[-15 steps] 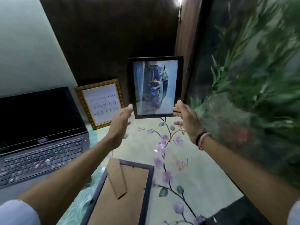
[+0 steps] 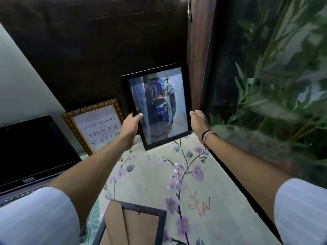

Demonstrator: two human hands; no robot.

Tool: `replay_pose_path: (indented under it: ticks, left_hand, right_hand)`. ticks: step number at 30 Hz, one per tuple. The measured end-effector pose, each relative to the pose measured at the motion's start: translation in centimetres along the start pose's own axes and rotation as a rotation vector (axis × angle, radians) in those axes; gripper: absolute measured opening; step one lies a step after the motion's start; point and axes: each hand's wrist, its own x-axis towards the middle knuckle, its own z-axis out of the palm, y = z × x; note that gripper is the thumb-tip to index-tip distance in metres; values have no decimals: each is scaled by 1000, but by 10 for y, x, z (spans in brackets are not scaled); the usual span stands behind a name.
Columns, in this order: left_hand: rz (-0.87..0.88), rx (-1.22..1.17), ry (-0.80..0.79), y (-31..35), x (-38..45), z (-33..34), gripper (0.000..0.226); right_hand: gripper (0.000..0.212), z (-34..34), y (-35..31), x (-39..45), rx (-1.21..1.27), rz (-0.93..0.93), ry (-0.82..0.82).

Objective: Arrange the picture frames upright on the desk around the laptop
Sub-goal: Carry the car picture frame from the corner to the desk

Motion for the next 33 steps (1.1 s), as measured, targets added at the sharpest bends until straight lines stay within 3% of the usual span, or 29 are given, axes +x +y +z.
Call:
replay_pose_path:
  ticks: [2, 5, 9, 14, 20, 22, 24, 26, 29, 33]
  left_hand:
    - [-16, 23, 28, 2, 9, 1, 34]
    - [-20, 81, 70, -2, 20, 1, 43]
    - [-24, 32, 60, -5, 24, 3, 37]
    - [-76, -22, 48, -15, 26, -13, 62]
    - [-160, -141, 21, 2, -28, -28, 30]
    - [-188, -201, 23, 0, -45, -43, 31]
    - [-231, -295, 54, -6, -61, -56, 32]
    - [-251, -380, 92, -12, -84, -71, 27]
    - [-262, -467, 122, -20, -130, -106, 22]
    - [-234, -610, 172, -24, -188, -192, 28]
  right_hand:
    - [57, 2, 8, 8, -11, 43, -16]
    - [38, 4, 15, 12, 12, 90, -61]
    - [61, 2, 23, 12, 21, 95, -79]
    - [60, 1, 32, 9, 16, 104, -108]
    - [75, -10, 42, -21, 191, 178, -135]
    - [63, -9, 43, -35, 345, 179, -112]
    - [37, -2, 39, -57, 577, 216, -84]
    - [13, 10, 32, -93, 740, 260, -159]
    - [9, 31, 20, -150, 728, 294, -261]
    - [11, 63, -2, -209, 649, 247, -282]
